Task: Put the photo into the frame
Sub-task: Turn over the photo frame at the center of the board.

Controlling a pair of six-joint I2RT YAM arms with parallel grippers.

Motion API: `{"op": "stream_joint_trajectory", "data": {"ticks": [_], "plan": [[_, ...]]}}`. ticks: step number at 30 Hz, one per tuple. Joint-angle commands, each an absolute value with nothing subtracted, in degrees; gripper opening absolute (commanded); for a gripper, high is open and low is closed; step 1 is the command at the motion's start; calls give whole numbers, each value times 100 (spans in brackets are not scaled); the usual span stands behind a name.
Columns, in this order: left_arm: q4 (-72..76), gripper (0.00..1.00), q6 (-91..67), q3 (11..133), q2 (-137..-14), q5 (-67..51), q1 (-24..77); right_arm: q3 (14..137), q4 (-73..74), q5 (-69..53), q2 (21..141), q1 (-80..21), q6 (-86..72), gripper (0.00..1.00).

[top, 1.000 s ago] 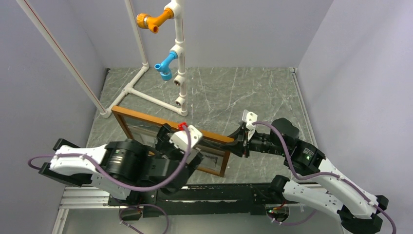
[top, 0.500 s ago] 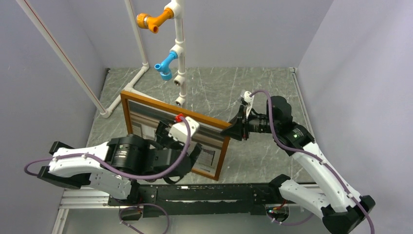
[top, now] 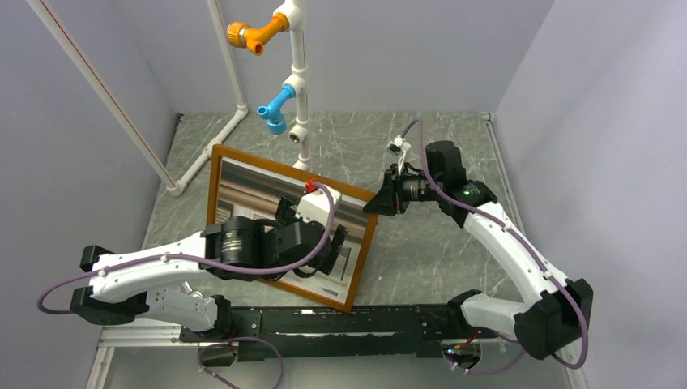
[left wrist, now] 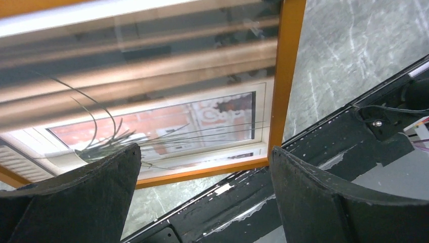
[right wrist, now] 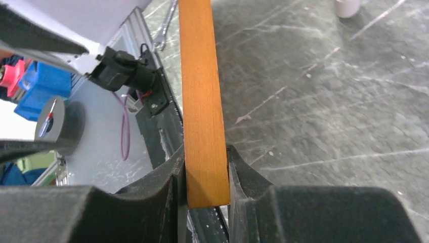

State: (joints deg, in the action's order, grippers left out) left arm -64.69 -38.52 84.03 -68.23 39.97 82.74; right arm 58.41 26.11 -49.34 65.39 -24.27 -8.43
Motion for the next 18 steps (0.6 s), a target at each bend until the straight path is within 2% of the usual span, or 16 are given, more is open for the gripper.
{"op": "stream_joint_trajectory", "data": {"ticks": [1, 11, 18], "plan": [[-5883, 99, -3685, 8112, -6881, 3388, 7908, 5693, 4027, -3222, 7173, -2549, -689, 0], [-5110, 99, -3656, 7168, -6776, 2725, 7156, 5741, 3812, -1898, 8041, -2549, -674, 0], [-4975, 99, -3648, 6871, -6813, 2562, 6890, 5871, 3587, -1404, 8672, -2547, -471, 0]]}}
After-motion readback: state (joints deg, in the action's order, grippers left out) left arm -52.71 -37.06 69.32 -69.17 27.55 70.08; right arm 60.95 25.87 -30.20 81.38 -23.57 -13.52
